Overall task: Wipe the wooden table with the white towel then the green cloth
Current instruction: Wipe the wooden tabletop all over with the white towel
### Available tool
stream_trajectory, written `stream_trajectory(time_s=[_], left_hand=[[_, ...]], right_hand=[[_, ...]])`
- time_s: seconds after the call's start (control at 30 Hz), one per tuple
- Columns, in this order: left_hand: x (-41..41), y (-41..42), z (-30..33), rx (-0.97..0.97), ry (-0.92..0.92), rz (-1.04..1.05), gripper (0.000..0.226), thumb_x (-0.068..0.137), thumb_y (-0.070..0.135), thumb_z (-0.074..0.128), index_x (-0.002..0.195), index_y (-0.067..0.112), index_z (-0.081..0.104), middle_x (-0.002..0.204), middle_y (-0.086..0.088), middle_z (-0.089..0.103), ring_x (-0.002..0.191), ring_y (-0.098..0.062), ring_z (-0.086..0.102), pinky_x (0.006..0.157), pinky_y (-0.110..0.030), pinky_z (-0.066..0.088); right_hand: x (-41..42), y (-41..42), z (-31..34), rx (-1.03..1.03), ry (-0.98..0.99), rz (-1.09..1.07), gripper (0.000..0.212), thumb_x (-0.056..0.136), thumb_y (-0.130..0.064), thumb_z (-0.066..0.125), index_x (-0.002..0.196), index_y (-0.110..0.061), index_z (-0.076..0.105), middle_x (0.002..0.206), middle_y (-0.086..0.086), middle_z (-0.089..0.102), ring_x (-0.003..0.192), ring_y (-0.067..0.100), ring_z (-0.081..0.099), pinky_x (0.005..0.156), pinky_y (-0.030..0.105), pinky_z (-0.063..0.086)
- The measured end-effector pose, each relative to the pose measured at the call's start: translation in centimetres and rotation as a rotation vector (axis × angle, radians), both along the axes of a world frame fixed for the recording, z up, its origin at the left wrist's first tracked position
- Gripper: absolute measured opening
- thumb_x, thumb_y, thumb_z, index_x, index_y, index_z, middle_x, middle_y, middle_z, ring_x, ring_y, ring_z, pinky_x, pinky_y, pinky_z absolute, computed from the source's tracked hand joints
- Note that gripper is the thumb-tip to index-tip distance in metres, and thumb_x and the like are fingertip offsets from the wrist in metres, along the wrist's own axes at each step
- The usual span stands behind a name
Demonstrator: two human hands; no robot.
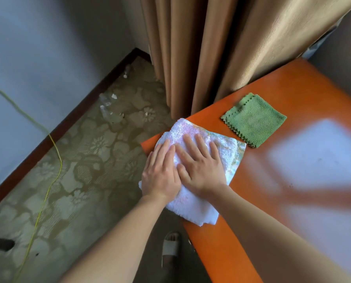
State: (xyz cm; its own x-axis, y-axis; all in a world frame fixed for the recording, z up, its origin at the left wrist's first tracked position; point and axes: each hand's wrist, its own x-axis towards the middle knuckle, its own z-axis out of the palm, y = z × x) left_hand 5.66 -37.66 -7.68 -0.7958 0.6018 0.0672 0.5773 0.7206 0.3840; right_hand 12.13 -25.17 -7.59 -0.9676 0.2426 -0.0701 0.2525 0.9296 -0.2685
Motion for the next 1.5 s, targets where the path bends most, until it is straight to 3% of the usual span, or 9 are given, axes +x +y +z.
stream_trajectory(time_s=[0.13,0.27,0.37,0.63,0.9,1.03,1.13,1.37,1.5], left_hand=[[-2.9,0.3,0.6,-0.034,0.018,-0.101,0.056,0.089,0.031,0.028,0.135,0.008,0.05,0.148,-0.004,0.041,0.138,-0.021,0.034,0.109,-0.043,0.035],[-5.2,0.7,0.8,-0.053,0.046,-0.131,0.062,0.084,0.034,0.021,0.138,0.016,0.045,0.152,0.006,0.034,0.14,-0.012,0.027,0.11,-0.03,0.028],[-4.3,0.3,0.5,-0.076,0.081,-0.141,0.058,0.086,0.032,0.025,0.136,0.012,0.048,0.15,0.0,0.038,0.139,-0.018,0.031,0.111,-0.035,0.029],[5.0,-0.5,0.6,-0.185,0.098,-0.322,0.053,0.093,0.029,0.027,0.134,0.005,0.05,0.146,-0.01,0.043,0.137,-0.027,0.036,0.109,-0.045,0.035],[18.4,1.3,1.8,-0.254,0.08,-0.534,0.052,0.09,0.03,0.035,0.135,0.01,0.052,0.148,-0.004,0.041,0.139,-0.021,0.034,0.112,-0.039,0.027],[20.3,2.2,2.4,-0.263,0.046,-0.548,0.054,0.088,0.028,0.031,0.136,0.012,0.051,0.148,-0.002,0.041,0.138,-0.02,0.035,0.112,-0.035,0.021],[19.7,3.0,2.5,-0.264,0.043,-0.566,0.055,0.088,0.029,0.032,0.138,0.013,0.048,0.149,-0.002,0.04,0.139,-0.019,0.032,0.113,-0.033,0.019],[18.0,14.4,1.9,-0.164,0.009,-0.569,0.06,0.084,0.033,0.031,0.136,0.009,0.05,0.147,-0.005,0.043,0.138,-0.023,0.036,0.112,-0.04,0.03],[16.2,21.7,2.1,-0.137,0.011,-0.579,0.068,0.082,0.036,0.021,0.141,0.011,0.044,0.151,-0.003,0.036,0.141,-0.022,0.029,0.115,-0.04,0.024]], right_hand=[[-1.8,-0.5,0.7,-0.01,-0.013,-0.101,0.055,0.097,-0.046,0.021,0.15,-0.033,0.028,0.162,0.002,0.017,0.15,0.028,0.001,0.117,0.056,0.003],[-3.2,-1.1,1.0,-0.016,-0.033,-0.181,0.057,0.097,-0.048,0.011,0.153,-0.035,0.016,0.164,-0.001,0.004,0.149,0.025,-0.01,0.117,0.054,-0.009],[-2.0,-1.8,1.0,-0.043,-0.026,-0.209,0.056,0.099,-0.047,0.01,0.154,-0.035,0.016,0.164,-0.001,0.004,0.149,0.025,-0.011,0.117,0.052,-0.011],[9.0,-4.0,0.1,-0.141,0.093,-0.354,0.054,0.099,-0.042,0.018,0.151,-0.031,0.031,0.161,0.001,0.021,0.15,0.026,0.003,0.118,0.047,-0.007],[23.6,-5.5,-0.1,-0.131,0.088,-0.63,0.049,0.097,-0.041,0.037,0.146,-0.034,0.042,0.156,0.0,0.033,0.148,0.024,0.018,0.119,0.049,0.007],[25.8,-4.7,0.1,-0.107,0.069,-0.643,0.049,0.096,-0.042,0.041,0.144,-0.032,0.045,0.155,0.001,0.036,0.146,0.026,0.023,0.116,0.054,0.016],[25.2,-3.9,0.3,-0.099,0.07,-0.631,0.05,0.095,-0.042,0.042,0.144,-0.031,0.045,0.155,0.001,0.036,0.146,0.026,0.024,0.116,0.056,0.015],[23.5,7.4,-0.6,0.029,0.072,-0.672,0.052,0.092,-0.042,0.04,0.143,-0.032,0.046,0.154,0.002,0.038,0.146,0.027,0.026,0.116,0.056,0.014],[21.5,14.7,-0.5,0.091,0.044,-0.689,0.052,0.093,-0.042,0.036,0.145,-0.034,0.042,0.156,0.001,0.035,0.146,0.027,0.023,0.117,0.055,0.01]])
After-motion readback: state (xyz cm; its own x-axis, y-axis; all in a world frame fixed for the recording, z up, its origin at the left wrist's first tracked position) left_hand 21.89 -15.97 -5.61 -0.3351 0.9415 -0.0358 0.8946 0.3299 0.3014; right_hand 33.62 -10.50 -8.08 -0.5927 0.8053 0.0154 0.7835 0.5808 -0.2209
